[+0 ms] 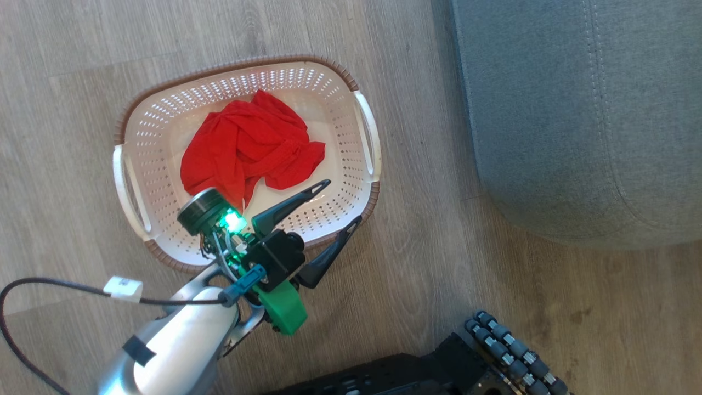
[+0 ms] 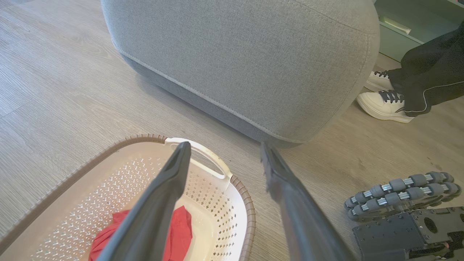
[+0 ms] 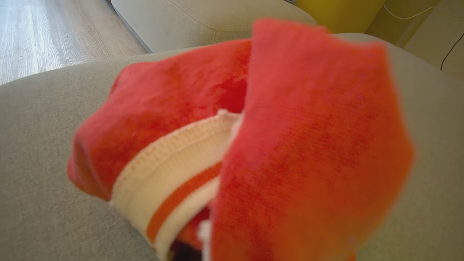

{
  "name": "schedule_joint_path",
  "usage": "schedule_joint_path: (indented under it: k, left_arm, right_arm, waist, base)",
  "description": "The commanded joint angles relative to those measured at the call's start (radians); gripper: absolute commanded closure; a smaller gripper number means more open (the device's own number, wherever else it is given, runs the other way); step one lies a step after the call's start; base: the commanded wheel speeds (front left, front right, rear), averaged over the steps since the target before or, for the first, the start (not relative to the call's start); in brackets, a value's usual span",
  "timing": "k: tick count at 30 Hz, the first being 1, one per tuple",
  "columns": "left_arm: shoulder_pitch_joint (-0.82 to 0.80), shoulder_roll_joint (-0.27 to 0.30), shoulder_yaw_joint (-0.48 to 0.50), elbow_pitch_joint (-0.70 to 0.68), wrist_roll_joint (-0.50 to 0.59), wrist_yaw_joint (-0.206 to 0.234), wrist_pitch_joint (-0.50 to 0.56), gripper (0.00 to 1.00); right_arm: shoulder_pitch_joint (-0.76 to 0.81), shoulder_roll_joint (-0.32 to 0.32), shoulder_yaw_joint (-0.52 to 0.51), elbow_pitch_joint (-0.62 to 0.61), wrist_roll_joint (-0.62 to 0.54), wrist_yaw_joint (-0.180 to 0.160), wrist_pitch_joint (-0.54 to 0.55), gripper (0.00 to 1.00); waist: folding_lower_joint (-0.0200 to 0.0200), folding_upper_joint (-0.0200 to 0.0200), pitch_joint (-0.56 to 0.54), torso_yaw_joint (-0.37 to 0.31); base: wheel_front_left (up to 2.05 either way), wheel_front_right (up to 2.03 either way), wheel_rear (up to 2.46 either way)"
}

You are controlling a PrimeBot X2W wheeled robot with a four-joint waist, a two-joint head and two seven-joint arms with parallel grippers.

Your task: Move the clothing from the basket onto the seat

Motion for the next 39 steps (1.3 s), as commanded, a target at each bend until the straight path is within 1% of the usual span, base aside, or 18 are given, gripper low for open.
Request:
schedule_joint_path:
  k: [1, 2, 3, 4, 11, 14, 17, 19, 23, 26, 28, 30, 34, 39]
  left_arm:
    - [-0.007, -0.001, 0.03, -0.026, 0.0, -0.001, -0.005, 0.0]
    - [-0.008, -0.002, 0.031, -0.024, 0.001, -0.001, -0.005, 0.0]
    - [-0.01, -0.003, 0.032, -0.023, 0.0, -0.001, -0.005, 0.0]
    - [-0.011, -0.004, 0.033, -0.022, 0.0, -0.001, -0.005, 0.0]
    - [-0.011, -0.017, 0.028, -0.013, 0.005, -0.001, -0.005, 0.0]
    - [-0.006, -0.039, 0.017, -0.006, 0.002, -0.001, -0.005, 0.0]
    - [0.001, -0.067, 0.013, 0.001, -0.003, -0.001, -0.005, 0.0]
    - [0.01, -0.086, 0.014, 0.004, -0.008, -0.001, -0.005, 0.0]
    - [0.032, -0.121, 0.022, 0.01, -0.016, -0.001, -0.005, 0.0]
    - [0.057, -0.144, 0.039, 0.017, -0.02, -0.001, -0.005, 0.0]
    - [0.079, -0.162, 0.056, 0.022, -0.024, -0.001, -0.005, 0.0]
    - [0.099, -0.178, 0.079, 0.024, -0.029, -0.001, -0.005, 0.0]
    - [0.139, -0.204, 0.13, 0.021, -0.028, -0.001, -0.005, 0.0]
    - [0.187, -0.227, 0.199, 0.013, -0.014, -0.001, -0.005, 0.0]
  right_arm:
    - [-0.02, -0.032, -0.015, -0.01, -0.013, 0.0, 0.009, 0.98]
    - [-0.023, -0.034, -0.029, -0.004, -0.021, 0.0, 0.009, 0.62]
    - [-0.025, -0.035, -0.041, -0.001, -0.031, 0.0, 0.006, 0.16]
    - [-0.026, -0.033, -0.052, 0.0, -0.042, 0.0, 0.002, 0.0]
    - [-0.005, -0.022, -0.116, 0.008, -0.113, 0.0, -0.018, 0.0]
    - [0.027, -0.027, -0.162, 0.008, -0.134, 0.0, -0.023, 0.0]
    - [0.069, -0.034, -0.179, 0.009, -0.167, 0.0, -0.027, 0.0]
    - [0.088, -0.03, -0.187, 0.014, -0.171, 0.0, -0.029, 0.0]
    - [0.121, -0.04, -0.154, 0.018, -0.19, 0.0, -0.034, 0.0]
    - [0.156, -0.034, -0.095, 0.015, -0.204, 0.0, -0.037, 0.0]
    - [0.177, -0.015, -0.058, -0.005, -0.187, 0.0, -0.038, 0.0]
    - [0.195, 0.003, -0.001, -0.046, -0.159, 0.0, -0.038, 0.0]
    - [0.258, 0.034, 0.144, -0.157, -0.05, 0.0, -0.038, 0.0]
    - [0.389, 0.044, 0.344, -0.331, 0.133, 0.0, -0.038, 0.0]
  waist:
    - [0.0, 0.0001, 0.001, 0.002]
    - [0.0, 0.0001, 0.001, 0.003]
    - [0.0, 0.0001, 0.0, 0.003]
    - [0.0, 0.0001, -0.002, 0.003]
    - [0.0, 0.0001, -0.051, -0.003]
    - [0.0, 0.0001, -0.096, 0.001]
    - [0.0, 0.0001, -0.149, 0.007]
    - [0.0, 0.0001, -0.187, 0.013]
    - [0.0, 0.0001, -0.267, 0.024]
    - [0.0, 0.0001, -0.329, 0.03]
    - [0.0, 0.0001, -0.378, 0.035]
    - [0.0, 0.0001, -0.418, 0.04]
    - [0.0, 0.0001, -0.494, 0.053]
    - [0.0, 0.0001, -0.574, 0.081]
  base:
    - [0.0, 0.0, 0.0]
    - [0.0, 0.0, 0.0]
    - [0.0, 0.0, 0.0]
    - [0.0, 0.0, 0.0]
    - [0.0, 0.0, 0.0]
    - [0.0, 0.0, 0.0]
    - [0.0, 0.0, 0.0]
    - [0.0, 0.0, 0.0]
    - [0.0, 0.0, 0.0]
    - [0.0, 0.0, 0.0]
    - [0.0, 0.0, 0.0]
    - [0.0, 0.0, 0.0]
    - [0.0, 0.0, 0.0]
    - [0.0, 0.0, 0.0]
